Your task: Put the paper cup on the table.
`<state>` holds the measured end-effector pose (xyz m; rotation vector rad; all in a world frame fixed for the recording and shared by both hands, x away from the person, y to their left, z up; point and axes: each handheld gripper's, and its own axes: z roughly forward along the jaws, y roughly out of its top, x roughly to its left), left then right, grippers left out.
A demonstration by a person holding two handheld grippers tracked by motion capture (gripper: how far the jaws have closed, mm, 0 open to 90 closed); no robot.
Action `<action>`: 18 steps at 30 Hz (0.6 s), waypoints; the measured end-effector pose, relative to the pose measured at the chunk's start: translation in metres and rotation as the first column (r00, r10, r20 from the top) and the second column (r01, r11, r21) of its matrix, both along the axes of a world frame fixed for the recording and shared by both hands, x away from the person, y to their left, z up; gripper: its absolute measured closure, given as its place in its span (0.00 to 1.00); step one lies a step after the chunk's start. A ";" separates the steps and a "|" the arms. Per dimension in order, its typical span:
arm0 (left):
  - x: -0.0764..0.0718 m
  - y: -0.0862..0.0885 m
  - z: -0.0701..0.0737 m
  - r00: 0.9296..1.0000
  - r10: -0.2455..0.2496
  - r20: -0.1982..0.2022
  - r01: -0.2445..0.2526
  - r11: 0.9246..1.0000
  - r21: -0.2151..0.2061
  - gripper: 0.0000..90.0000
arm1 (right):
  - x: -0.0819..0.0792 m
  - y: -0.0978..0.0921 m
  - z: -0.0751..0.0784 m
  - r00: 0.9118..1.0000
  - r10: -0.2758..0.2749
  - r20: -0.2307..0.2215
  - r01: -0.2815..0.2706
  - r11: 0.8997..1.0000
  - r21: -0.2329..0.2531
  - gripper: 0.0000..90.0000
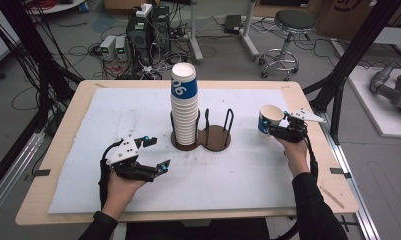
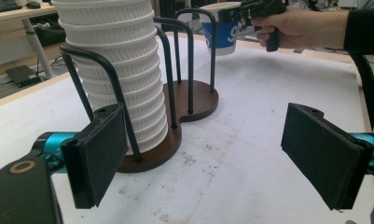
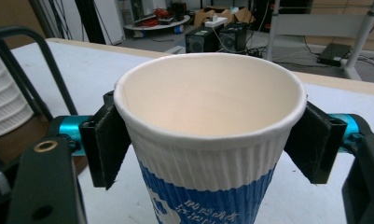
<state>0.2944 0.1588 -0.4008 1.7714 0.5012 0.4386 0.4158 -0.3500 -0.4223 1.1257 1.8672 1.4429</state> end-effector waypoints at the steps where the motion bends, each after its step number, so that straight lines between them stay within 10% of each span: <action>1: 0.000 0.000 0.000 1.000 -0.001 0.000 0.001 1.000 0.000 0.16 | 0.001 0.001 -0.001 1.000 -0.006 -0.005 0.006 1.000 0.001 0.26; 18: 0.000 -0.001 -0.001 1.000 -0.004 -0.001 0.004 1.000 0.006 0.16 | 0.011 0.000 -0.013 0.997 -0.071 -0.014 0.071 0.997 -0.010 0.25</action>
